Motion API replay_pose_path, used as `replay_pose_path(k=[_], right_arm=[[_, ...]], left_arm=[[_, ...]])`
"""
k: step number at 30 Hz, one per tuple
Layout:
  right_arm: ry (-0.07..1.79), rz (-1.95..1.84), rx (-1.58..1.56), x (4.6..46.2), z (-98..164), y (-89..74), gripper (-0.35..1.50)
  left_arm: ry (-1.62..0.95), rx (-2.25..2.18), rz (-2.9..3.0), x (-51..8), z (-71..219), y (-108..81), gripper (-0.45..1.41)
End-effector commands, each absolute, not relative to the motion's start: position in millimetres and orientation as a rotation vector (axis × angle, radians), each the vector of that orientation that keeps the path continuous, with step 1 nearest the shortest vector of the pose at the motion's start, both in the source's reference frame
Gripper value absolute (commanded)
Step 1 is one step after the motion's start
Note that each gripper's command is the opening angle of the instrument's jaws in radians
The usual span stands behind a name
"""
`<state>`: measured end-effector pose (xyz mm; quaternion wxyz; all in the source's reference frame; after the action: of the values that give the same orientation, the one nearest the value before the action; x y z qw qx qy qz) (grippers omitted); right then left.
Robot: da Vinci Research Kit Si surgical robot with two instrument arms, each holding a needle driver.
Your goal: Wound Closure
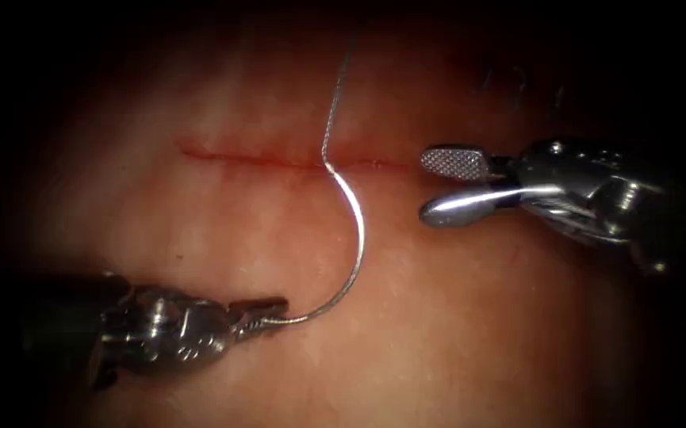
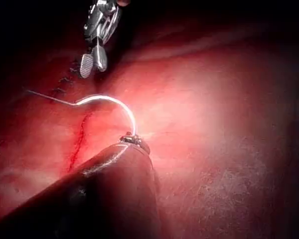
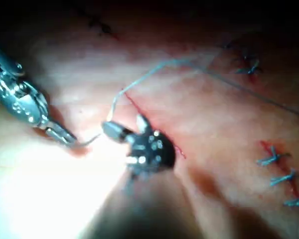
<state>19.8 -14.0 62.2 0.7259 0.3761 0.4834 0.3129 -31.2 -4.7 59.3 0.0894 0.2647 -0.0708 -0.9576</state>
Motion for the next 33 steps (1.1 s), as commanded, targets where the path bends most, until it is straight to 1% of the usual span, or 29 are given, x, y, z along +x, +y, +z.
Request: replay_pose_path(k=[1, 11, 19, 20, 25, 27, 28, 29, 31, 32, 33], right_arm=[[1.055, 0.687, 0.837, 21.2, 62.7, -13.7, 0.8], [1.037, 0.692, 0.872, 22.6, 62.4, -13.8, 0.8], [1.03, 0.686, 0.897, 25.0, 62.8, -14.5, 0.78], [1.025, 0.685, 0.904, 25.6, 63.1, -14.9, 0.76], [1.02, 0.686, 0.905, 25.9, 63.4, -15.1, 0.75], [1.02, 0.688, 0.905, 26.0, 63.4, -15.0, 0.68], [1.02, 0.69, 0.903, 26.0, 63.3, -14.9, 0.63], [1.02, 0.691, 0.903, 26.0, 63.3, -14.9, 0.51], [1.013, 0.706, 0.912, 26.2, 63.4, -14.9, 0.21], [1.008, 0.717, 0.917, 26.4, 63.5, -14.9, -0.13], [0.998, 0.733, 0.922, 26.6, 63.6, -15.0, -0.35]], left_arm=[[-0.215, 0.781, -2.846, -31.7, 59.9, -4.6, -0.45], [-0.236, 0.747, -2.841, -32.0, 60.0, -4.6, -0.45], [-0.241, 0.74, -2.833, -32.0, 60.0, -4.7, -0.45], [-0.241, 0.739, -2.834, -32.0, 60.0, -4.7, -0.45], [-0.241, 0.738, -2.835, -32.0, 59.9, -4.7, -0.45], [-0.244, 0.736, -2.83, -32.0, 59.9, -4.7, -0.45], [-0.244, 0.736, -2.83, -32.0, 59.9, -4.7, -0.45], [-0.244, 0.735, -2.83, -32.0, 59.9, -4.7, -0.45], [-0.244, 0.735, -2.831, -32.0, 59.9, -4.7, -0.45], [-0.246, 0.732, -2.826, -32.0, 59.9, -4.7, -0.45], [-0.246, 0.731, -2.828, -32.0, 59.8, -4.8, -0.45]])
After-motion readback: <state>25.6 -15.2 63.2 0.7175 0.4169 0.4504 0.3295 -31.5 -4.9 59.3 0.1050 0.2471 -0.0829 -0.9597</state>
